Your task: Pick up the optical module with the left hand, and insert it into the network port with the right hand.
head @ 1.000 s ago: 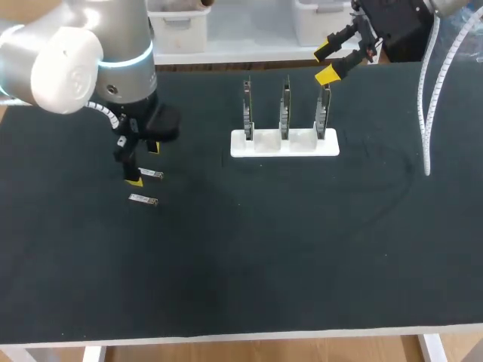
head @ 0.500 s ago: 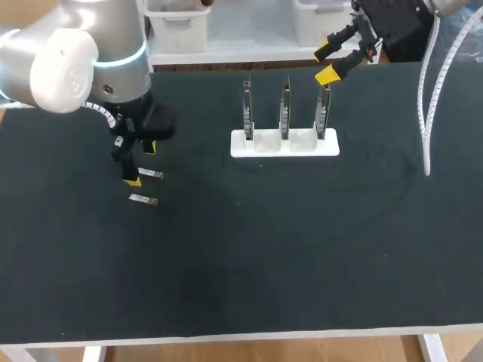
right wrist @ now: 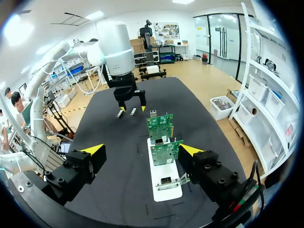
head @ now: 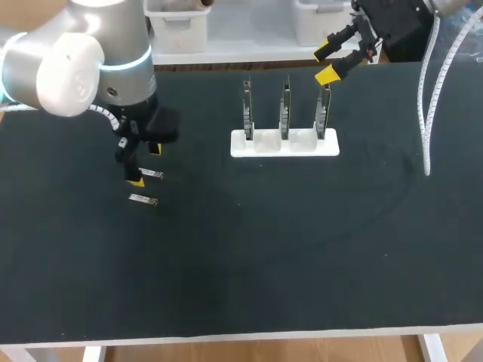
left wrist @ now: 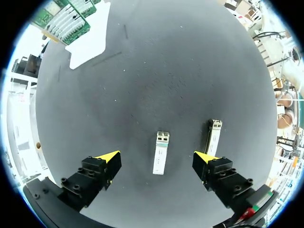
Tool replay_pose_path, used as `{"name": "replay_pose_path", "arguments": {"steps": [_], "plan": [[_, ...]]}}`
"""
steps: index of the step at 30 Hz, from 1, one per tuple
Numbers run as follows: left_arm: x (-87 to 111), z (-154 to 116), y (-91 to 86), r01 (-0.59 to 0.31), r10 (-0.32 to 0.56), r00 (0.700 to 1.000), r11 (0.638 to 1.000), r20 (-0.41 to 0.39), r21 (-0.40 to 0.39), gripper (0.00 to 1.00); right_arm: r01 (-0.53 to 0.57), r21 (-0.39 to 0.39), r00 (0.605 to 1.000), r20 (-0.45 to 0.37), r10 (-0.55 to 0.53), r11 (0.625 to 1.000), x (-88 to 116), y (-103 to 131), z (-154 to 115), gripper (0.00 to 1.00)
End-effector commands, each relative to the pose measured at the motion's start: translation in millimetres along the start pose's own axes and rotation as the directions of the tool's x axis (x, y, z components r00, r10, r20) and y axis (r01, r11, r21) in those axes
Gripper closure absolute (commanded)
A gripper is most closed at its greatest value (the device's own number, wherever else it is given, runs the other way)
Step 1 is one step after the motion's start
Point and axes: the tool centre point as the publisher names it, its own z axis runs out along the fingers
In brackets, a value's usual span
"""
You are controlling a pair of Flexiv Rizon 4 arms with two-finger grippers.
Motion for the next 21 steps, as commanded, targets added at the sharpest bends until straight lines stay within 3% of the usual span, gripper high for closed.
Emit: {"name": "replay_pose_path", "arguments": {"steps": [1,21], "plan": [[-0.4,0.5,3.8,-0.004,0.004,1.0,1.0,0.007,0.005,0.0,0.0,0.007,1.0,0.001,0.0,1.0,0.6,3.4,-0.5,0.0],[0.6,3.1,-5.5,0.021,-0.021,1.0,1.0,0.01,0.01,0.0,0.0,0.007,1.0,0.001,0.0,1.0,0.6,3.4,-0.5,0.0]]}}
